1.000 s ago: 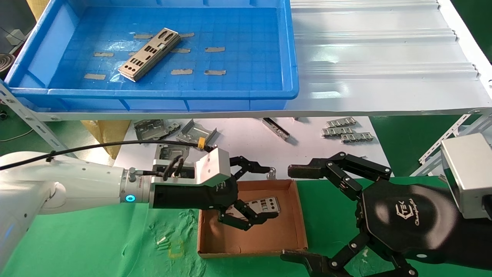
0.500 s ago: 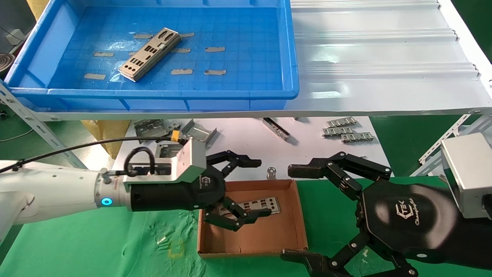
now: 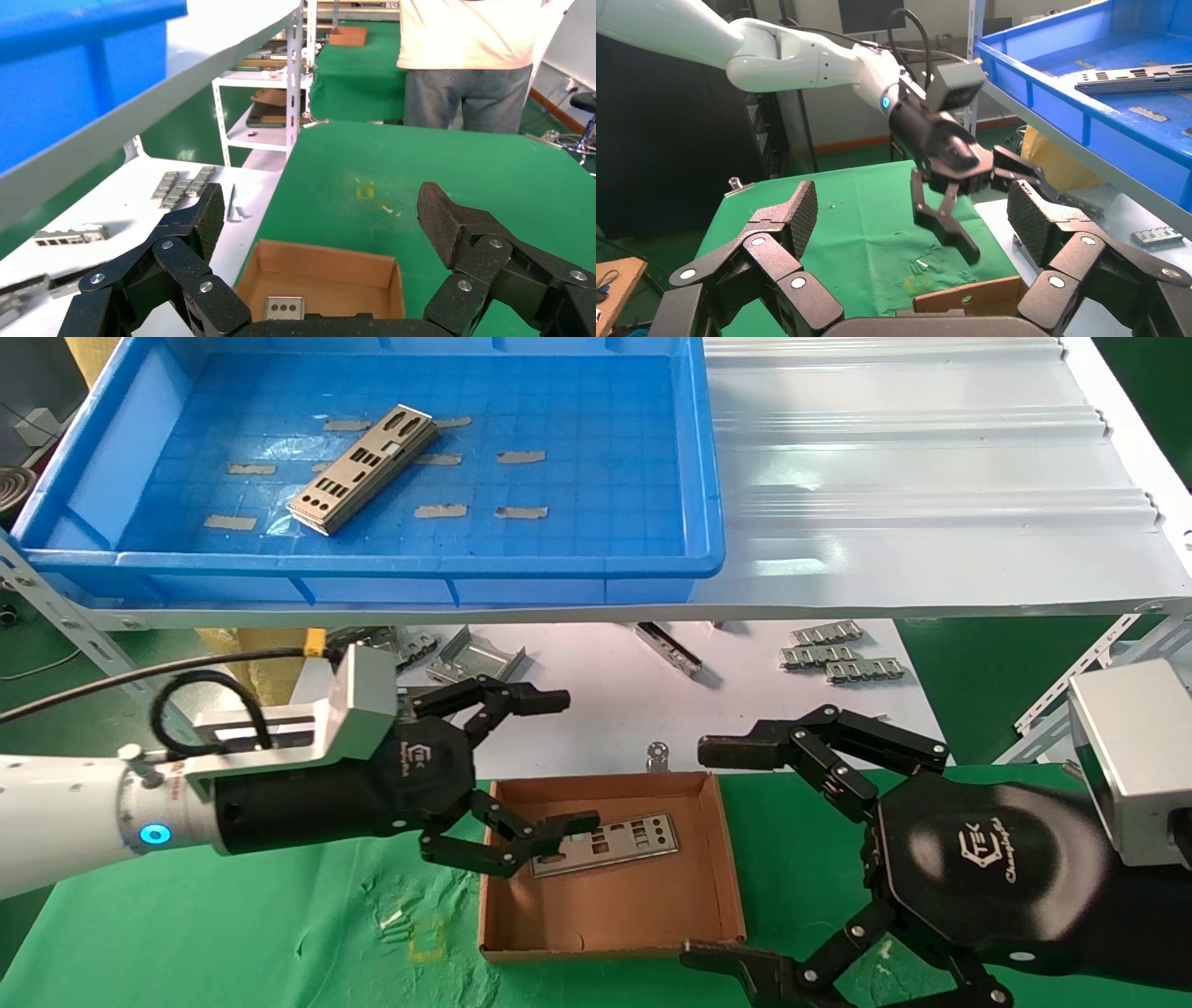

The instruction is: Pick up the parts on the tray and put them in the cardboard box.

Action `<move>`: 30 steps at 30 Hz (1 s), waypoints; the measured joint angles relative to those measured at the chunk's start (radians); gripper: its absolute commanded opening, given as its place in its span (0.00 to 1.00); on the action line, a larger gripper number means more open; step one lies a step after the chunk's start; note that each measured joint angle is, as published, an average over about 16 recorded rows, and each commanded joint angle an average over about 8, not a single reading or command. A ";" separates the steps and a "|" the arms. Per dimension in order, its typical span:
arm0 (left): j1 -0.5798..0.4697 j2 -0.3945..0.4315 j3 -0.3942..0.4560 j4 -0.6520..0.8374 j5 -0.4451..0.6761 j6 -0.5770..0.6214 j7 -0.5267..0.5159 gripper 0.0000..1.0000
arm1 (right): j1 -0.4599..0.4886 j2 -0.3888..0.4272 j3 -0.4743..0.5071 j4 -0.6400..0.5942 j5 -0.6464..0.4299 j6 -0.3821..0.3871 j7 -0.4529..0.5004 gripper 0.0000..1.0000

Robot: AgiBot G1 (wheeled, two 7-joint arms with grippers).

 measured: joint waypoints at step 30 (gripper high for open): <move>0.246 -0.341 -0.229 -0.577 -0.162 0.007 -0.356 1.00 | 0.000 0.000 -0.001 0.000 0.001 0.000 0.000 1.00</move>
